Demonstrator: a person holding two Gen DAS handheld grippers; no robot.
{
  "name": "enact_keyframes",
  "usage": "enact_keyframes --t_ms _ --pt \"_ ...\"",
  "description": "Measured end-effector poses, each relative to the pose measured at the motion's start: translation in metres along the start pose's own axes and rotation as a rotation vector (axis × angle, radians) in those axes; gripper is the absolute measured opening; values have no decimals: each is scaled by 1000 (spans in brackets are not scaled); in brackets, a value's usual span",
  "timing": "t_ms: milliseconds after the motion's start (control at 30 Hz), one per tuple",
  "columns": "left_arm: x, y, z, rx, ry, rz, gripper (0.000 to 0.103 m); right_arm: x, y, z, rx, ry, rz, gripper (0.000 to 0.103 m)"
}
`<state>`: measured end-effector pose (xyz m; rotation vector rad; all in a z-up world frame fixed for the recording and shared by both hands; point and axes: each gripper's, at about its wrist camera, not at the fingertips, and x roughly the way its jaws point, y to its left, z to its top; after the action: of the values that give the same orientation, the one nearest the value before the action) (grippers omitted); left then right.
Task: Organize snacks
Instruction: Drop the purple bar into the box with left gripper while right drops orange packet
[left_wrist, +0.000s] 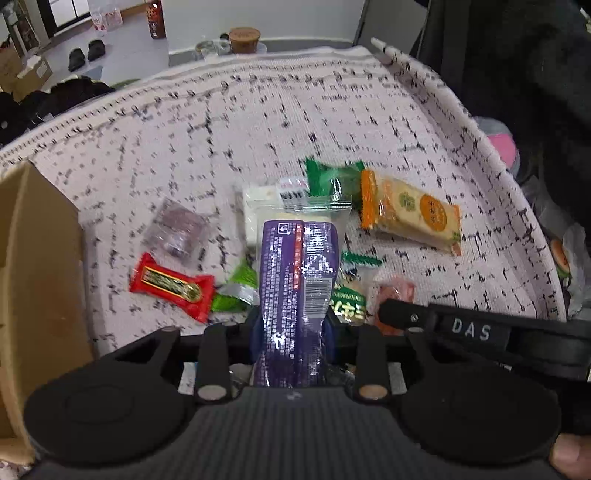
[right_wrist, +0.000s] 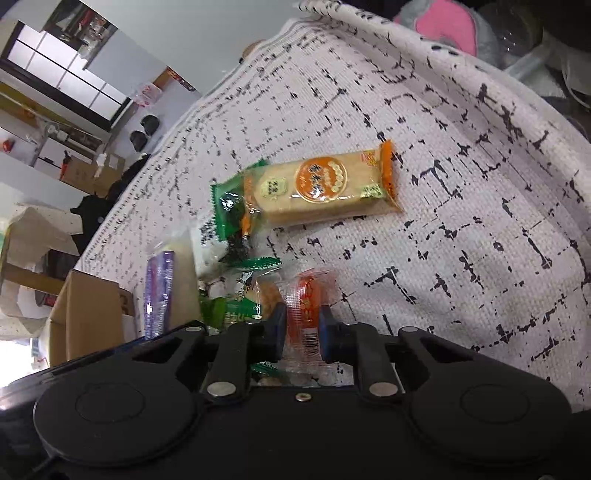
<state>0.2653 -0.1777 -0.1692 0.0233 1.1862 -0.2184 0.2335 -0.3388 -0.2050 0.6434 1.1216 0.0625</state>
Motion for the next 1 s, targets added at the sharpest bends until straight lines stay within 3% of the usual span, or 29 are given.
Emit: enact_keyframes --t_ms 333,633,1000 --pt "-47 16 -1 -40 -93 -17 30 -31 25 -10 -42 -58 41 17" --pt "-86 48 -10 -162 -150 -27 30 -47 72 -18 -96 -94 86 16" --pt "-128 98 -13 -230 -231 13 30 -54 132 -27 -170 -124 135 16"
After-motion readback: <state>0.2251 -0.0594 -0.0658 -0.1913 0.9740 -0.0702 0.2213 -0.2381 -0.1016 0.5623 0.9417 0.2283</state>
